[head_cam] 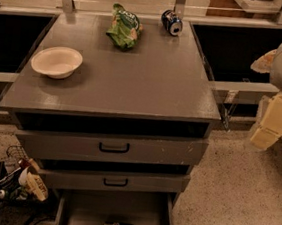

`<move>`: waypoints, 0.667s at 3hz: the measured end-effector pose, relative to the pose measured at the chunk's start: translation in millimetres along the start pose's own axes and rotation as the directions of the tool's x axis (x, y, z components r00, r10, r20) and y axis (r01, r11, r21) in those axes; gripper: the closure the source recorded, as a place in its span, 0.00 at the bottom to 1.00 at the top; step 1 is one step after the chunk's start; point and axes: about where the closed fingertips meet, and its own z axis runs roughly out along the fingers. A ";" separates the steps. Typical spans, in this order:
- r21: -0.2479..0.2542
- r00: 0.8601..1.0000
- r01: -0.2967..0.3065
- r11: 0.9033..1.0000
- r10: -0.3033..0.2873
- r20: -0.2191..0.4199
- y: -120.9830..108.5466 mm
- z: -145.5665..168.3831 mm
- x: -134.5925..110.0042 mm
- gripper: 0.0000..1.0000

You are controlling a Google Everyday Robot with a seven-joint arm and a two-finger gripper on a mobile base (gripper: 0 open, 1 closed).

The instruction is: Pick redbull can from bottom drawer and place on counter

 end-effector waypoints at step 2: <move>-0.079 0.997 -0.027 0.997 0.032 0.063 24.6 65.1 8.2 0.00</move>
Offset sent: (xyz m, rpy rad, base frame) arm -0.0047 0.0121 -0.1028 0.1161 0.0925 0.0010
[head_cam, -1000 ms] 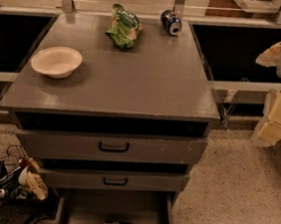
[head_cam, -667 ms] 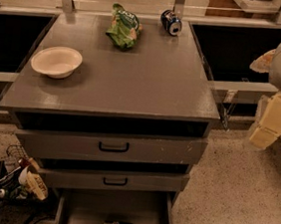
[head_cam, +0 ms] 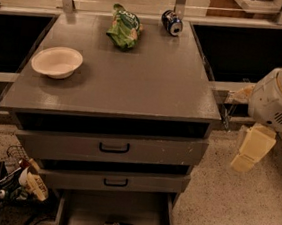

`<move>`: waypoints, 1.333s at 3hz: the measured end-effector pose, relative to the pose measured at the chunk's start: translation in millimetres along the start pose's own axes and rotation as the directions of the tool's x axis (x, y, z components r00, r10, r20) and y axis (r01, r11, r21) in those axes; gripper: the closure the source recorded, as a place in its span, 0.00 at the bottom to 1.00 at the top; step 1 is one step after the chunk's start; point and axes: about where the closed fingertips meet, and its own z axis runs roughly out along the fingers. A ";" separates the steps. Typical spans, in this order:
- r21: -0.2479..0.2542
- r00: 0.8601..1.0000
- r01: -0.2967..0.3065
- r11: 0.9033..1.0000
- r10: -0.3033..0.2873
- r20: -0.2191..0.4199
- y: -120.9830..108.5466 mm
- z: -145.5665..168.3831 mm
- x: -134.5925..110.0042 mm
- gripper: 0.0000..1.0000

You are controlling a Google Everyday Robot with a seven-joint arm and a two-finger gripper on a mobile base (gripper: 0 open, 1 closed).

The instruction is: Pick redbull can from bottom drawer and place on counter

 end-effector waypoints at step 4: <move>-0.110 0.990 0.108 0.988 -0.097 0.099 26.7 34.2 13.1 0.00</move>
Offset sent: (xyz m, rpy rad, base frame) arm -0.0340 0.0029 -0.0594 0.1626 0.0943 0.2602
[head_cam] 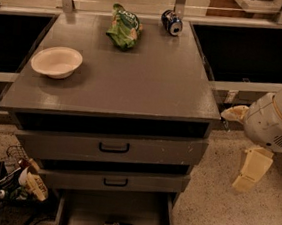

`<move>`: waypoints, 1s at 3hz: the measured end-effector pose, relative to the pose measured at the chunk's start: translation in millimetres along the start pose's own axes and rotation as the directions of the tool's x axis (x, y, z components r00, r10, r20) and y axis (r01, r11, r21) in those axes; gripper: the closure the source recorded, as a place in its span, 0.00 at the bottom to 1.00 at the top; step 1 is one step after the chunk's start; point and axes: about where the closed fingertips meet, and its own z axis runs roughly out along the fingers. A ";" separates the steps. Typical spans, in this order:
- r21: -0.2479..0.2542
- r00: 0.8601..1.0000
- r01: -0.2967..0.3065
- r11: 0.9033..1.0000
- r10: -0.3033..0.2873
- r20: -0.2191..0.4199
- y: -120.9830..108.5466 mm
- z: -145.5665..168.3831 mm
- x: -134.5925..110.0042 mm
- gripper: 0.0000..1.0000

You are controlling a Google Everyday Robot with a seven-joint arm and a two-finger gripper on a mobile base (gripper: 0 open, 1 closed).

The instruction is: Pick redbull can from bottom drawer and place on counter

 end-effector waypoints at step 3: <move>-0.003 0.998 0.010 1.000 -0.011 -0.064 26.2 52.8 27.9 0.00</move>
Offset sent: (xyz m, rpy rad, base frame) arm -0.0200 -0.0106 -0.0603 -0.0848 -0.0270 -0.0397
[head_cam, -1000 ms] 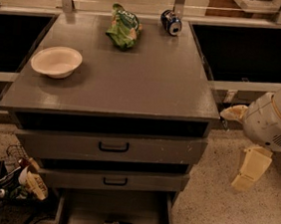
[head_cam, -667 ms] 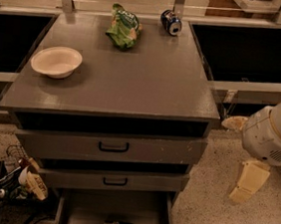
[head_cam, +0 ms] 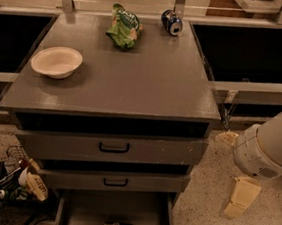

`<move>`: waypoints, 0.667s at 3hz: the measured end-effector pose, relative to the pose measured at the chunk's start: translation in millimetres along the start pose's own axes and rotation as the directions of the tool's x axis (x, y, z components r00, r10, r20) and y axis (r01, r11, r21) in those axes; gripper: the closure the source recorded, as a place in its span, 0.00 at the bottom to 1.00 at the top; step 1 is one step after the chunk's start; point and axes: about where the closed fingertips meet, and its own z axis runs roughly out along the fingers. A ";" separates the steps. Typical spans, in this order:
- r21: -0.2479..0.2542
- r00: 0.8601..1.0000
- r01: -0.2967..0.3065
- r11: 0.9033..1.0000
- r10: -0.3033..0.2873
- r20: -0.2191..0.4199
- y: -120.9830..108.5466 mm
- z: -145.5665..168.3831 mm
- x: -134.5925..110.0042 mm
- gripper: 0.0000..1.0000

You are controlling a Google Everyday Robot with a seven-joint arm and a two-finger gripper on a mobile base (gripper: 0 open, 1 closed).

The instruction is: Pick redbull can from bottom drawer and place on counter

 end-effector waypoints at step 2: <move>-0.034 0.999 -0.014 0.999 0.015 0.042 11.0 20.4 -1.0 0.00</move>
Offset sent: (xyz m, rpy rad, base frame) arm -0.0210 0.0233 -0.0568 0.1389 0.0876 0.0002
